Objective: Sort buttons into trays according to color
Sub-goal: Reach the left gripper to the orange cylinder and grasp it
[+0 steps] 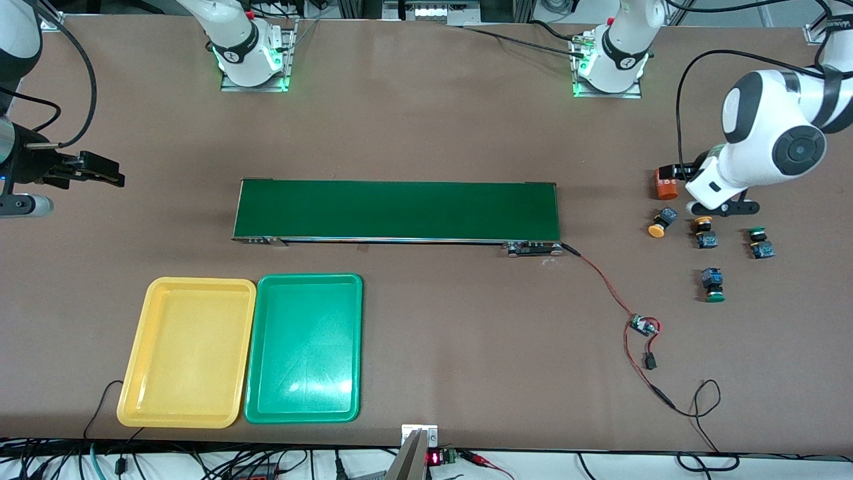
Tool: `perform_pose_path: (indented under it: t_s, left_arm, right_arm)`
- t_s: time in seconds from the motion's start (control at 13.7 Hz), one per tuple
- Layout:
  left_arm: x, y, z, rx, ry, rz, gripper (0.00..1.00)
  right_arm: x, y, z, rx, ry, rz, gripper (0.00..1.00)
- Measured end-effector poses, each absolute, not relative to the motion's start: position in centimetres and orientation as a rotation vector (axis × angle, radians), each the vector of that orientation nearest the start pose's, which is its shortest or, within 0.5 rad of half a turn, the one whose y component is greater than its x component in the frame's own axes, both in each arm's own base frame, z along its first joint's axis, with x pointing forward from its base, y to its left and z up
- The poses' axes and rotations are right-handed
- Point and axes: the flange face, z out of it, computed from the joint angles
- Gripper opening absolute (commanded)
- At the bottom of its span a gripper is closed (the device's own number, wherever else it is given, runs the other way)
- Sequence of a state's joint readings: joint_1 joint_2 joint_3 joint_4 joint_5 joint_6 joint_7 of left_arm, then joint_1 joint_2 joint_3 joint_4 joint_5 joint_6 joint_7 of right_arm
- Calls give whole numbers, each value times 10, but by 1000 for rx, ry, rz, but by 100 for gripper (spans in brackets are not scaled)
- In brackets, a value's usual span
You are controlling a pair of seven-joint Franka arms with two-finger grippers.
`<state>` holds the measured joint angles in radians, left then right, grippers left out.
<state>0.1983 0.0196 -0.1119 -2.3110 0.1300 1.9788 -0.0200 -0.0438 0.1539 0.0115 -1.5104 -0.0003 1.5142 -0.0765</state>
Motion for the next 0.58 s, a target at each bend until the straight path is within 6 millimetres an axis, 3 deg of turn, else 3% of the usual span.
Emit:
perform_pose_path:
  t_s: [0.36,0.58]
  left_arm:
    - [432,81,244,-3054,30,310,97]
    - [427,106,210,-3069,62,252,97]
  right_arm:
    - [602,-19,542,-3113,-67,239,100]
    - [603,-19,539,-3112,-67,242,100]
